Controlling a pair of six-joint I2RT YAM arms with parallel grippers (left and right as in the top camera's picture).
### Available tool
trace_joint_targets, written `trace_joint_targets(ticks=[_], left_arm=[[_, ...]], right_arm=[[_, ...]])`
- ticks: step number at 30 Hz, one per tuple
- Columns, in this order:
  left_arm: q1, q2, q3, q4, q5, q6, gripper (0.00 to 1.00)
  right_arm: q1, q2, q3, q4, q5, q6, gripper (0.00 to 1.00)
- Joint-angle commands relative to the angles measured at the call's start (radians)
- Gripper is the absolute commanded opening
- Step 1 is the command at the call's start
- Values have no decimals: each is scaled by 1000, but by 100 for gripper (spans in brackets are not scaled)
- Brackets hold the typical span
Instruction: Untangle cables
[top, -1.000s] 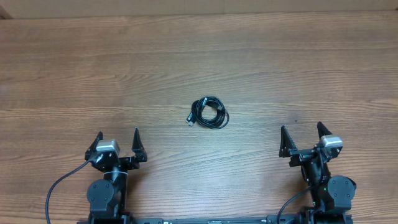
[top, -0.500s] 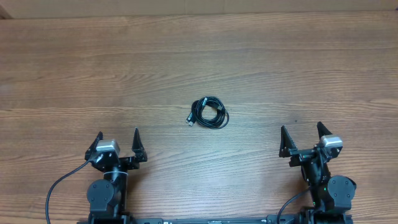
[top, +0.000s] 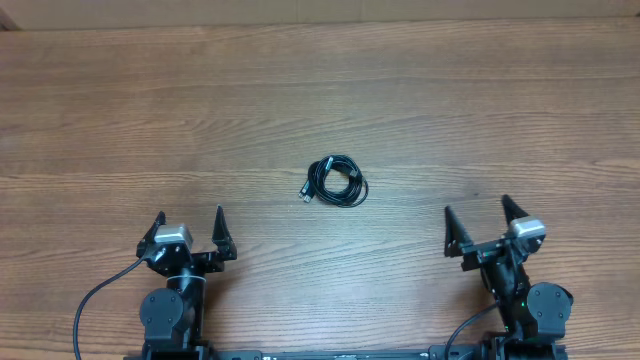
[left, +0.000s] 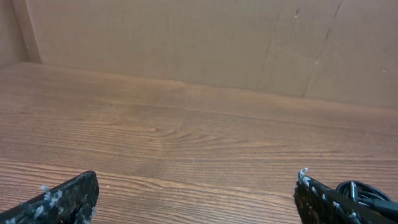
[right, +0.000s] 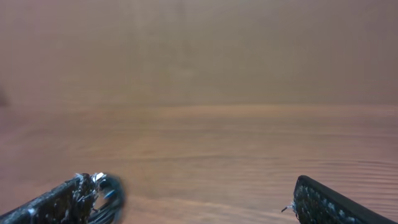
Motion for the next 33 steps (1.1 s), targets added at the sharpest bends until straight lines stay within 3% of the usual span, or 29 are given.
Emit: trace_joint_targets(ticks=[1, 7, 8, 9, 12, 16, 26, 33], left_arm=[[-4, -9, -4, 2, -2, 5, 100], [-4, -9, -2, 31, 78, -31, 100], [-4, -9, 17, 2, 167, 47, 100], [-4, -8, 51, -64, 196, 48, 100], [-4, 14, 210, -268, 137, -80, 100], [-4, 87, 419, -329, 135, -105, 100], [-5, 592, 1006, -578, 170, -111, 100], [-57, 988, 1414, -852, 189, -39, 100]], right_arm=[[5, -6, -2, 5, -136, 22, 100], [5, -6, 12, 4, -294, 103, 100], [6, -6, 28, -11, -339, 103, 100], [5, -6, 49, -43, -344, 103, 100], [5, 3, 182, -203, -303, 37, 100], [5, 47, 360, -249, -288, 18, 100], [6, 478, 788, -504, -191, 48, 100], [30, 872, 1082, -730, -324, 48, 100]])
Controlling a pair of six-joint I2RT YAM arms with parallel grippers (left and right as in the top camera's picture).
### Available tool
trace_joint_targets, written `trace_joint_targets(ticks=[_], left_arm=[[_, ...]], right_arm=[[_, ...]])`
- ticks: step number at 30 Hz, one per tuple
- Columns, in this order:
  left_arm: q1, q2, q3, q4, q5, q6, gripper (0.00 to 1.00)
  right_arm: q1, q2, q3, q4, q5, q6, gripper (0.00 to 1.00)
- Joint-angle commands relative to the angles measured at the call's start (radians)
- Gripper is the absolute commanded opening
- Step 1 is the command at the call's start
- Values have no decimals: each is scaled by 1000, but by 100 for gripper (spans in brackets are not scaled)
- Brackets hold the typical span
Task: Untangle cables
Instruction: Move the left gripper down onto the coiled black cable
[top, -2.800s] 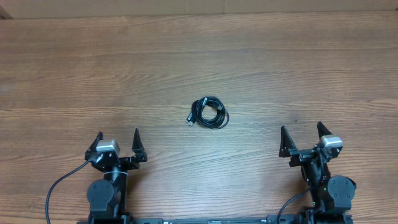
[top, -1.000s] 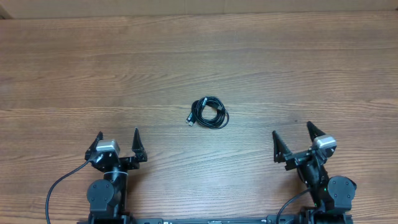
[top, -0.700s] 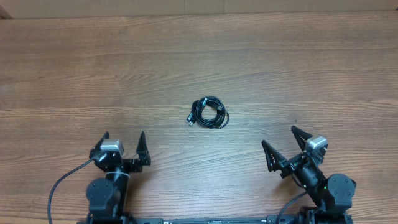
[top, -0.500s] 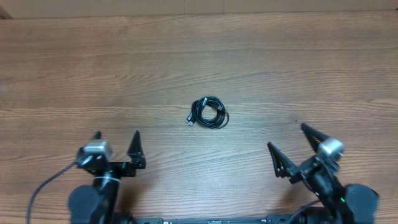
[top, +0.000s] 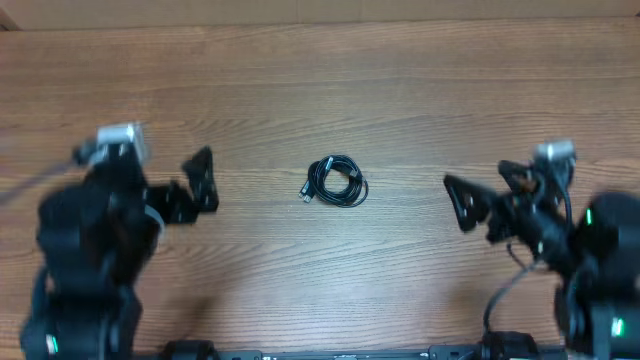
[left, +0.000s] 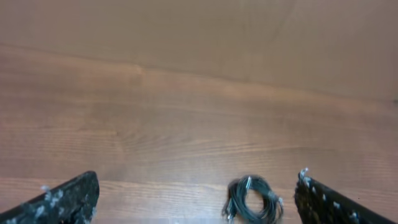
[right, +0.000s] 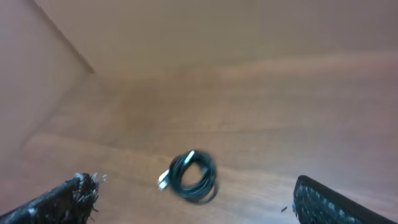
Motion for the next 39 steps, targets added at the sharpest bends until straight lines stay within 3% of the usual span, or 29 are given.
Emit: trace_joint_targets(ticks=[1, 5, 8, 15, 19, 31, 39], left_arm=[[-51, 202, 217, -131, 27, 57, 100], [-126, 436, 415, -330, 21, 76, 100], [-168, 586, 488, -392, 45, 74, 100], [-228, 835, 487, -383, 149, 60, 100], [-283, 966, 487, -343, 107, 55, 100], [-332, 1246, 487, -305, 42, -13, 100], [-346, 1329, 486, -304, 49, -22, 98]], right_arm=[[35, 180, 168, -77, -84, 0, 100], [51, 309, 243, -80, -237, 15, 100], [51, 367, 245, -72, -331, -3, 100], [51, 387, 247, -148, -39, 29, 100], [51, 358, 247, -178, 35, 29, 100], [51, 327, 246, -206, 83, 29, 100], [51, 327, 246, -207, 83, 29, 100]])
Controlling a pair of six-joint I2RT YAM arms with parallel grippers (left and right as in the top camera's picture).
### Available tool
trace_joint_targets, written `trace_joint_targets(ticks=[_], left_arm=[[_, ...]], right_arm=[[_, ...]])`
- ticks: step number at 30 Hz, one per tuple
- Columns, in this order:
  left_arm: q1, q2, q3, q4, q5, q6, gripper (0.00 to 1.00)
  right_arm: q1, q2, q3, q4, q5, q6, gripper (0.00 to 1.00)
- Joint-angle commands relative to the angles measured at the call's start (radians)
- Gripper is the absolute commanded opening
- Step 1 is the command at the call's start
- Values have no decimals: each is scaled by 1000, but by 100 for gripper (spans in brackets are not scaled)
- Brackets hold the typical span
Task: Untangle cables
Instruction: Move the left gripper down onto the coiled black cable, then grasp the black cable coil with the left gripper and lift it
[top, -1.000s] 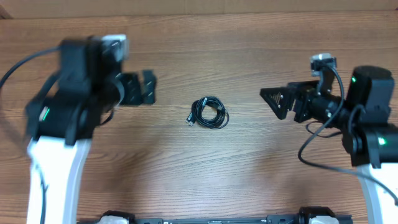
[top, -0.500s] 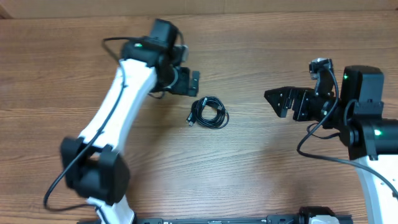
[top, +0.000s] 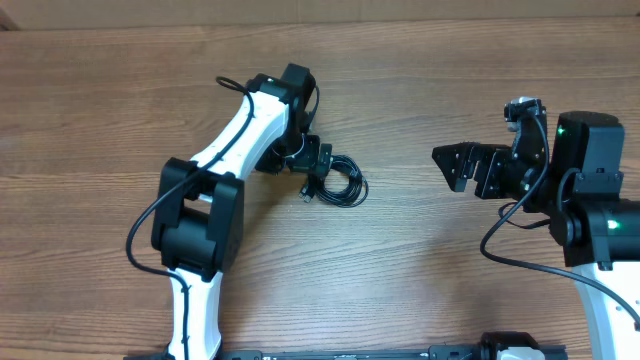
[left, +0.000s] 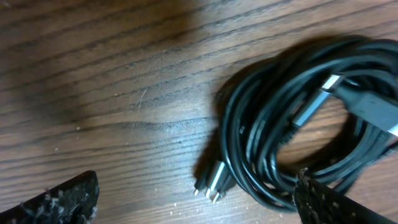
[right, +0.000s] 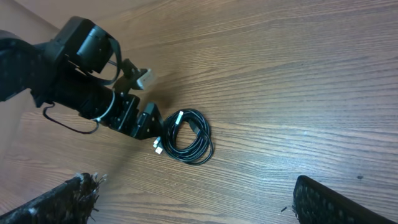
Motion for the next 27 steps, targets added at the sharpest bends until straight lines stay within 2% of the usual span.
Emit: trace_joint_targets(ticks=[1, 15, 17, 20, 21, 23, 24, 27], left_arm=[[-14, 6, 19, 1, -2, -13, 94], [-61, 7, 17, 55, 5, -14, 87], [-64, 7, 17, 55, 3, -13, 80], [-65, 7, 16, 53, -8, -13, 57], [-64, 7, 13, 55, -11, -13, 53], [-64, 7, 10, 59, -11, -14, 30], [-64, 7, 6, 62, -11, -13, 27], [-64, 7, -8, 74, -11, -14, 40]], right_arm=[[4, -9, 27, 2, 10, 3, 100], [4, -9, 26, -6, 11, 3, 100], [4, -9, 26, -6, 11, 3, 100], [4, -9, 27, -6, 11, 3, 100], [4, -9, 27, -6, 11, 3, 100], [4, -9, 26, -9, 11, 2, 100], [4, -9, 27, -10, 11, 2, 100], [4, -9, 26, -16, 22, 3, 100]])
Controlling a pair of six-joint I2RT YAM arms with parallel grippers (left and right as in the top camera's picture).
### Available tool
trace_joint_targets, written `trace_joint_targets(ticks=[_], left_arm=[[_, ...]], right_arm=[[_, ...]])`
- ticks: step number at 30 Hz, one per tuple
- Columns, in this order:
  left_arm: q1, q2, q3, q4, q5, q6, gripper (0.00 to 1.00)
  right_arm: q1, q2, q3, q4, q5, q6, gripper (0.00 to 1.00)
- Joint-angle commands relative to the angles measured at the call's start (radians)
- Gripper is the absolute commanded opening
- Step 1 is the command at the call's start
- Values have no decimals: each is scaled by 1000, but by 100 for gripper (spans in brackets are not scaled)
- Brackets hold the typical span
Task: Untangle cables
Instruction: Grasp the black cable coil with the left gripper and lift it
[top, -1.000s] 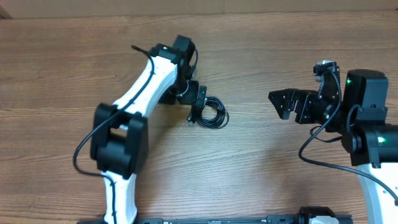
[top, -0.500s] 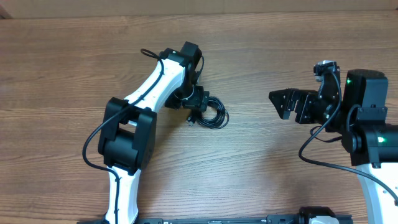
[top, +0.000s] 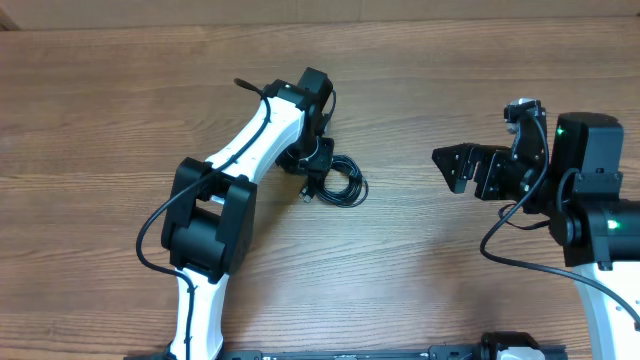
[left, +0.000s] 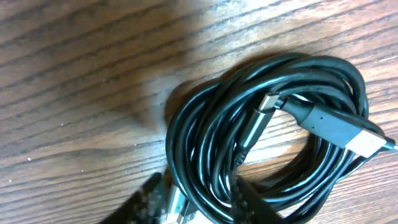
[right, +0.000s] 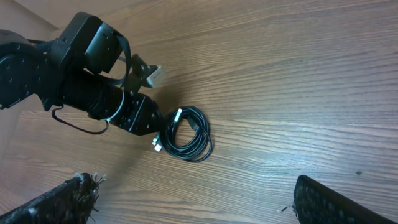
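A black cable (top: 346, 186) lies coiled in a small tangled bundle at the table's middle, with silver plug ends showing. In the left wrist view the coil (left: 273, 143) fills the frame, and my left gripper (left: 196, 202) has its fingers drawn in on either side of the coil's left strands, by a silver plug. Overhead, the left gripper (top: 316, 162) sits on the coil's left edge. My right gripper (top: 450, 168) hangs open to the right of the coil, well apart from it. The right wrist view shows the coil (right: 186, 134) and the left gripper (right: 146, 121) below.
The wooden table (top: 480, 80) spreads around the coil. A brown cardboard wall (top: 320, 8) runs along the far edge. The left arm (top: 235, 170) stretches diagonally from the front left to the coil.
My left gripper's fingers, wide open over the coil's left side before, now stand close together around its strands. The right gripper has not moved.
Both grippers rested open at the table's front edge with the coil between them. Then both were raised and turned toward the coil. Then the left gripper was open right over the coil's left side, and now it is shut on those strands.
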Motion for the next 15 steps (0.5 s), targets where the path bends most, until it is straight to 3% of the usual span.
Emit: trace_joint_targets(ticks=[1, 11, 15], left_arm=[[-4, 2, -12, 12, -7, -7, 42], [-4, 2, -61, 49, -6, -13, 42], [-4, 2, -74, 60, -7, -13, 29]], right_arm=[[4, -9, 26, 0, 15, 3, 100], [4, -9, 26, 0, 15, 3, 100], [4, -9, 26, 0, 23, 3, 100]])
